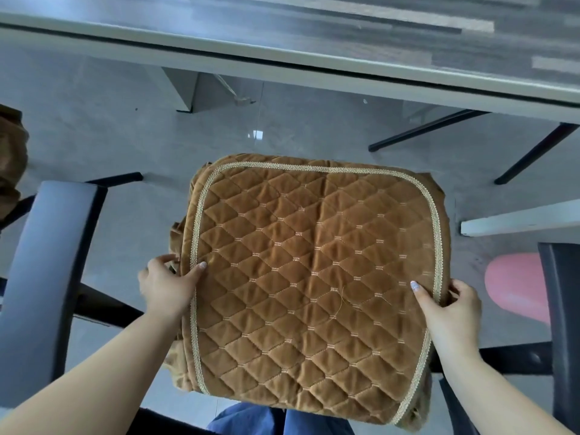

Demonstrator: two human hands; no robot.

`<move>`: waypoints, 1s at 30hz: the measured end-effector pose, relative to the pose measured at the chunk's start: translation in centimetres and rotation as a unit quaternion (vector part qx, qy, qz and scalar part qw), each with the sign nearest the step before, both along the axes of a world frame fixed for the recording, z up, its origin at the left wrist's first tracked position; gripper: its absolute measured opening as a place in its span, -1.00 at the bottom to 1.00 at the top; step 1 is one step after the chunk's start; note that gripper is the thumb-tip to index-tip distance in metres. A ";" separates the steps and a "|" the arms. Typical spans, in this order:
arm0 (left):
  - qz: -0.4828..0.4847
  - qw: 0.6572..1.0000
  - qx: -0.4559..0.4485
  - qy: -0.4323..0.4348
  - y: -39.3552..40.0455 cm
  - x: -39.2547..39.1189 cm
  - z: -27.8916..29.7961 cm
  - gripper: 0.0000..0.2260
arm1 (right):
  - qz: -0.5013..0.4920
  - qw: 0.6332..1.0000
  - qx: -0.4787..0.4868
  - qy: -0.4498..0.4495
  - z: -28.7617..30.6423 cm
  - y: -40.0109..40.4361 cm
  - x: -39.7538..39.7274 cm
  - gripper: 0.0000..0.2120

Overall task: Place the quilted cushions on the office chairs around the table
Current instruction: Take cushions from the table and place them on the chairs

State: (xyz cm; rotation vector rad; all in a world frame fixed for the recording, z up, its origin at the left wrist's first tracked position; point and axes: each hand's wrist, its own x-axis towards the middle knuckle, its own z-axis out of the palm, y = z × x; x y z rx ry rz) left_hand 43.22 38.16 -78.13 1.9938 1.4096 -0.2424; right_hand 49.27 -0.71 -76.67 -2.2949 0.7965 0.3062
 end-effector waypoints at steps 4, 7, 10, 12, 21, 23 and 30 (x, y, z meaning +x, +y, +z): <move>-0.039 0.998 -0.042 -0.007 0.0 -0.1 -0.1 -0.44 | 0.041 0.997 -0.009 0.062 -0.6 0.0 0.1 -0.42; -0.066 0.996 -0.052 0.008 -0.6 0.1 0.0 -0.55 | 0.062 0.990 0.016 0.124 -1.1 0.2 0.7 -0.53; -0.086 0.995 -0.048 0.020 -0.2 0.8 -0.3 -0.65 | 0.054 0.991 0.004 0.121 -1.6 0.4 2.1 -0.62; -0.090 0.995 -0.041 0.025 0.3 1.6 -0.5 -0.68 | 0.052 0.992 -0.003 0.112 -1.6 0.7 3.4 -0.73; -0.053 0.998 -0.016 0.025 0.1 0.2 -0.3 -0.56 | 0.047 0.996 -0.015 0.078 -2.0 1.6 1.8 -0.72; -0.054 0.998 -0.021 0.034 0.2 0.4 -0.2 -0.56 | 0.038 0.997 -0.016 0.060 -2.1 1.9 1.8 -0.71; -0.079 0.994 -0.054 0.061 -0.2 0.6 0.5 -0.46 | 0.064 0.994 -0.023 0.087 -1.5 2.4 2.2 -0.50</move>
